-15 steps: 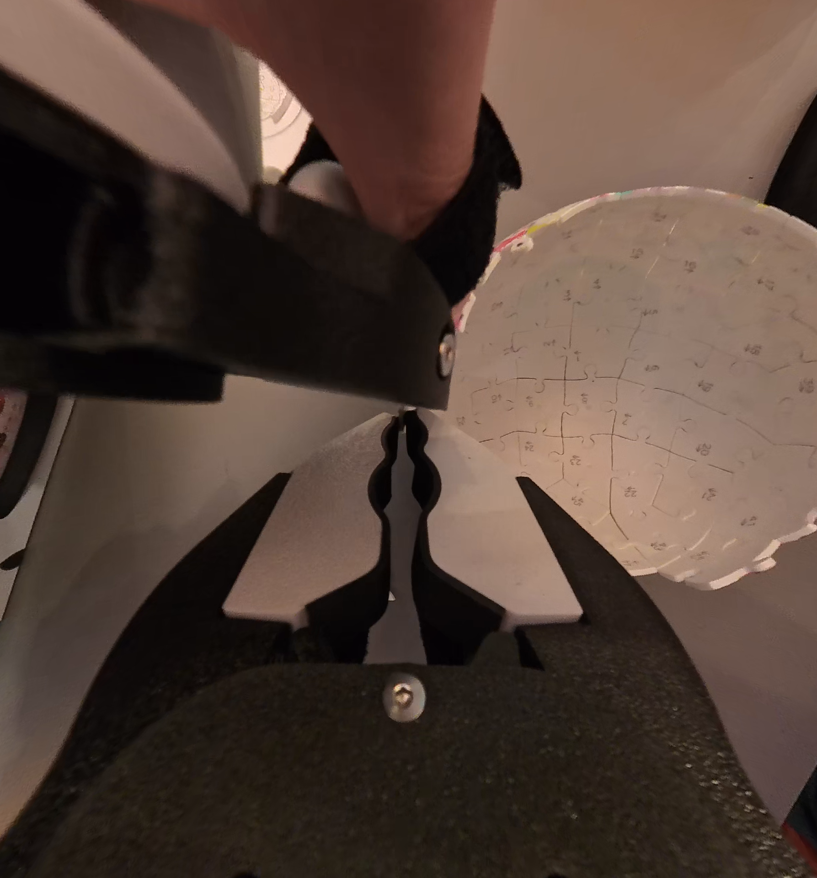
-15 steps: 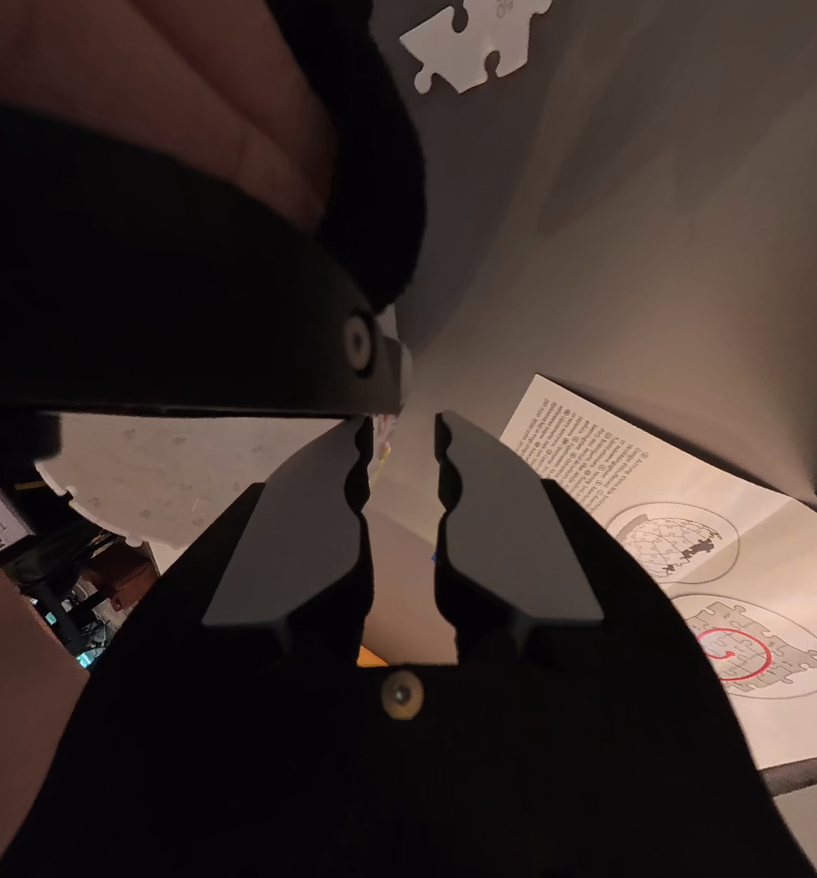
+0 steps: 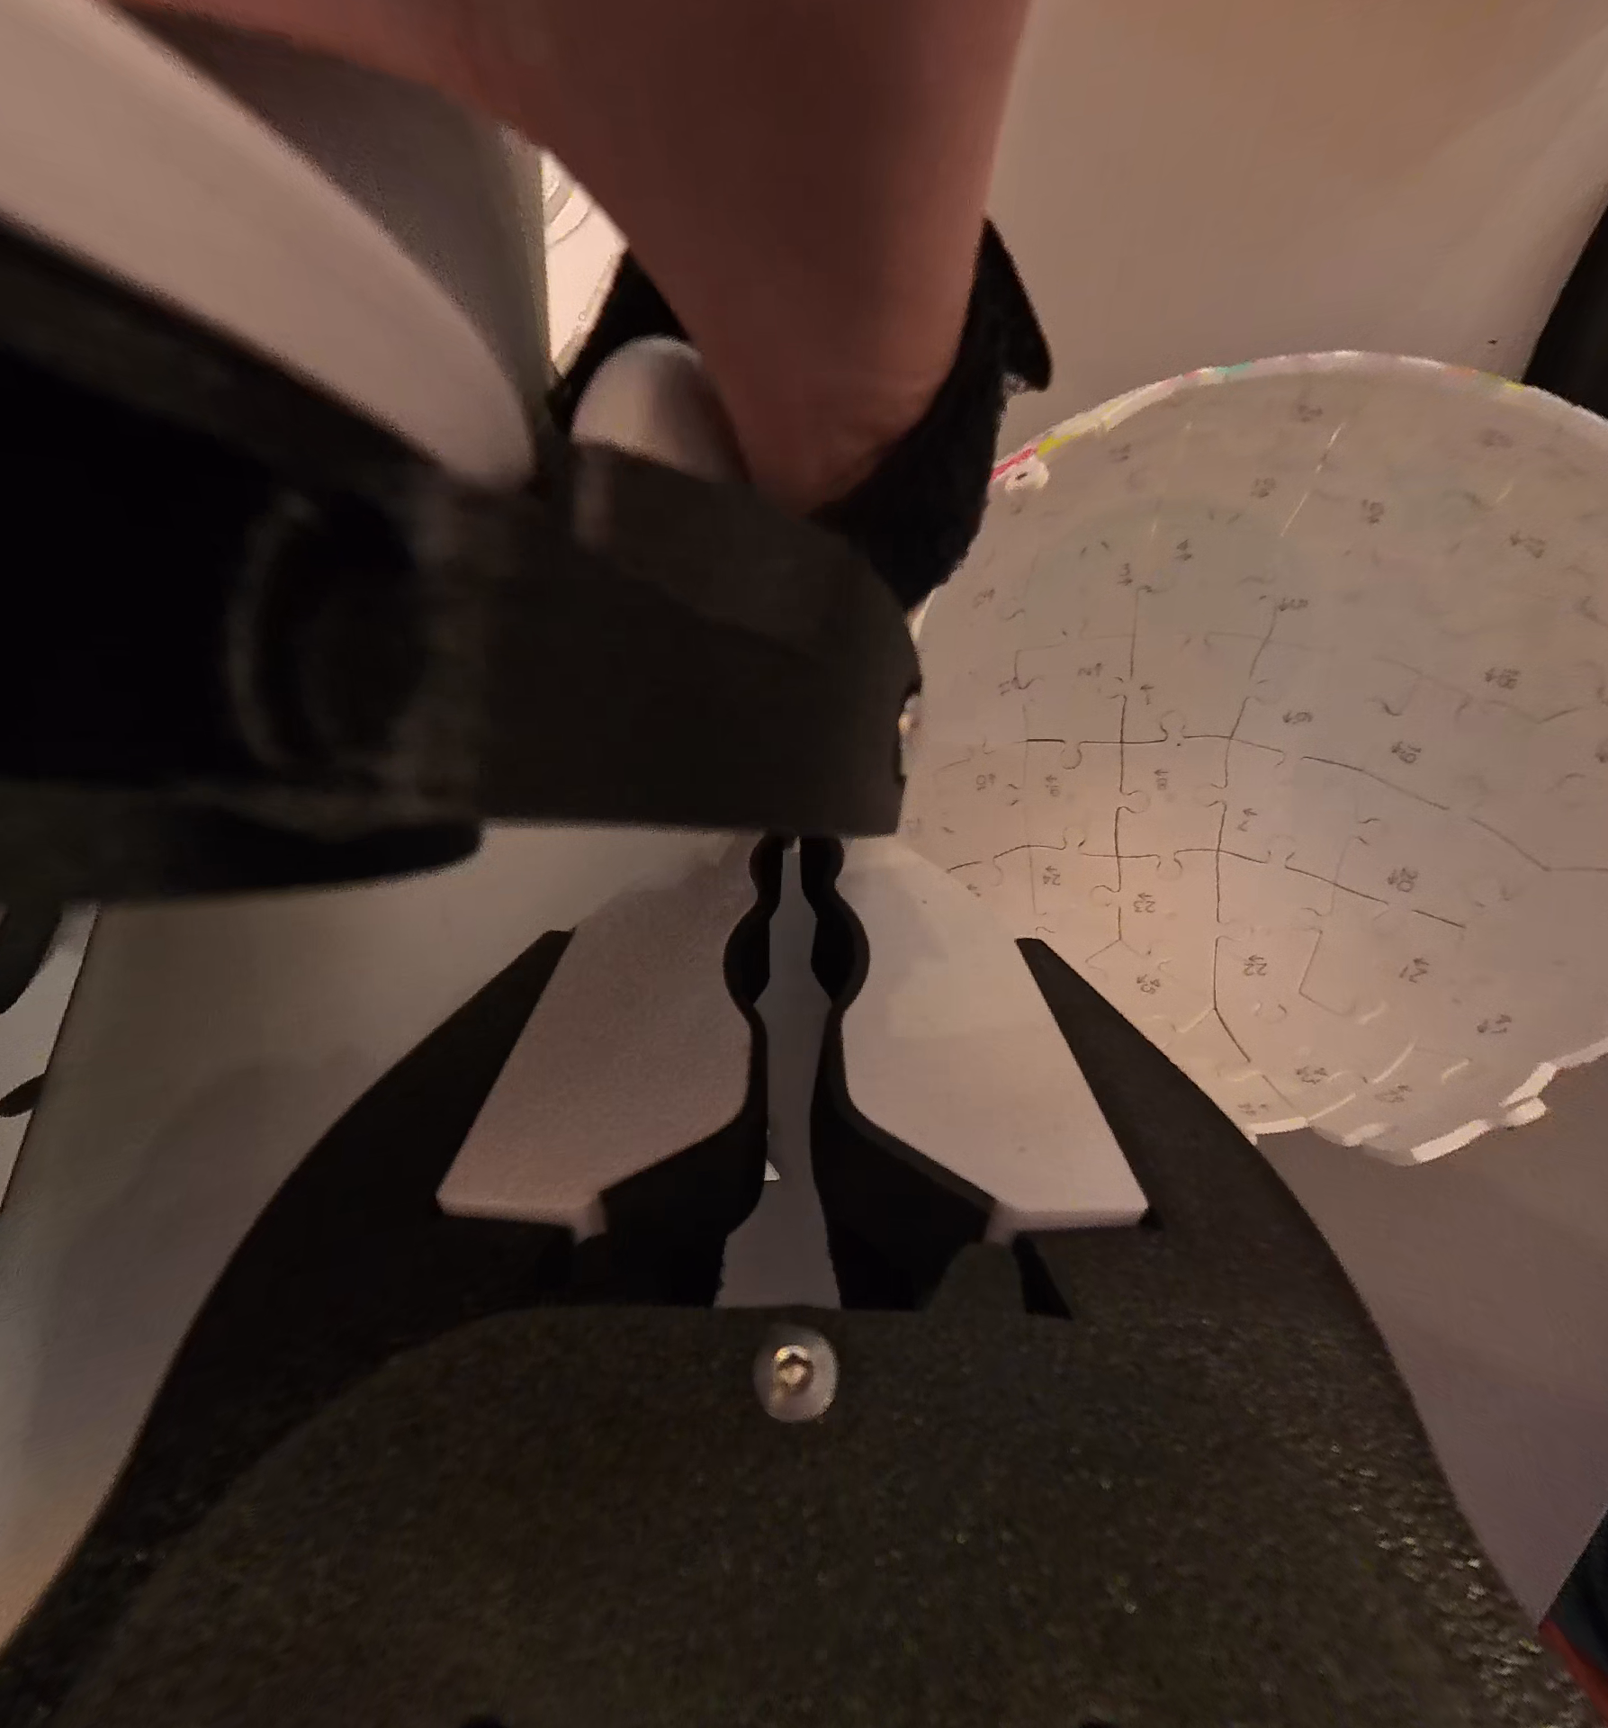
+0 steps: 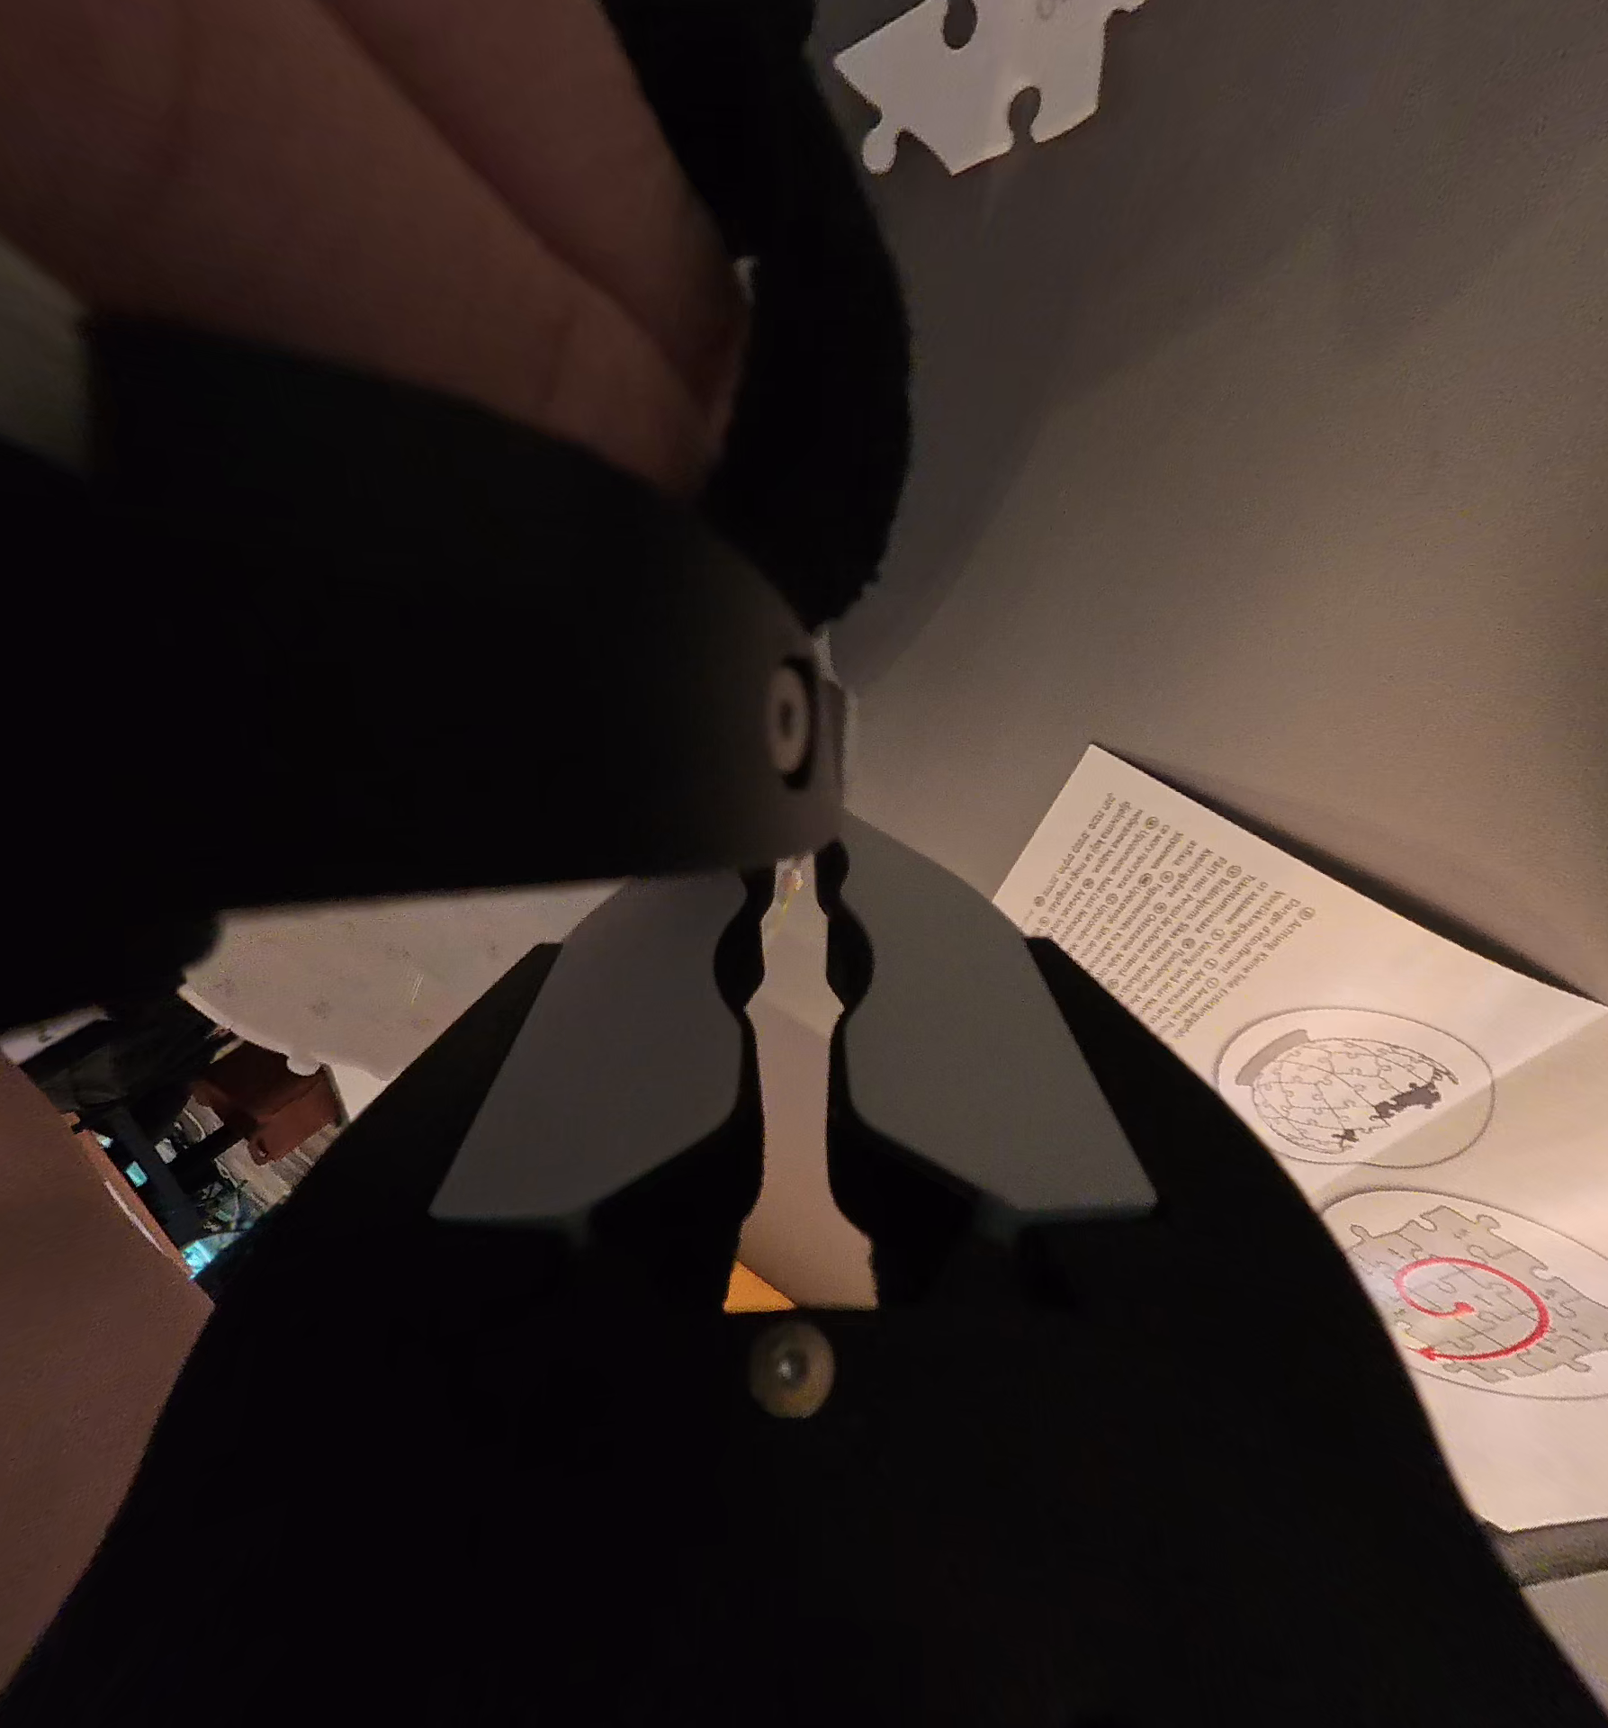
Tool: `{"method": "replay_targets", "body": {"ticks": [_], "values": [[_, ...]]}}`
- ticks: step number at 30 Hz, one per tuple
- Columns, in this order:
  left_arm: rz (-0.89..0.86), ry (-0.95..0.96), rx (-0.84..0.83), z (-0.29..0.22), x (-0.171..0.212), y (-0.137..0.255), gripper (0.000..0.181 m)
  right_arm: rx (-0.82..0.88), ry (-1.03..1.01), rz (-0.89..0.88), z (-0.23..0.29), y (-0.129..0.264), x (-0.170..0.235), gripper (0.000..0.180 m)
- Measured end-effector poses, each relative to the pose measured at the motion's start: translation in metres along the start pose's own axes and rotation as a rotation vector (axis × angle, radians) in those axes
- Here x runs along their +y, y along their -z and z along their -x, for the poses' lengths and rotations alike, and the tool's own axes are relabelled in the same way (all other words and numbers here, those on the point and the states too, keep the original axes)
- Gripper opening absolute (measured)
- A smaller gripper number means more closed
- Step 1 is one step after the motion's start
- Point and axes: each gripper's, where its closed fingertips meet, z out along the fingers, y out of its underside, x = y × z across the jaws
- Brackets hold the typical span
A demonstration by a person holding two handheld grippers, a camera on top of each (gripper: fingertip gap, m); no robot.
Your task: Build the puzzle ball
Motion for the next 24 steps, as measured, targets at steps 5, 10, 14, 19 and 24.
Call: {"method": "replay_targets", "body": {"ticks": [5,10,14,19,24], "values": [[0.006,-0.008,-0.004,0.000,0.000,0.000,0.003,0.000,-0.004,0.012,0.001,0.000,0.001,0.006],[0.027,-0.012,0.002,-0.001,0.001,0.000,0.003,0.023,-0.032,0.005,-0.001,0.001,0.000,0.011],[0.029,-0.010,0.010,-0.001,0.001,0.001,0.003,0.083,-0.024,-0.030,-0.002,0.009,0.000,0.022],[0.009,-0.033,-0.011,-0.001,-0.003,0.003,0.002,0.151,-0.054,-0.055,-0.005,0.014,0.006,0.028],[-0.016,-0.021,-0.004,-0.002,-0.005,0.005,0.002,0.136,-0.087,-0.134,-0.003,0.019,0.003,0.035]]}}
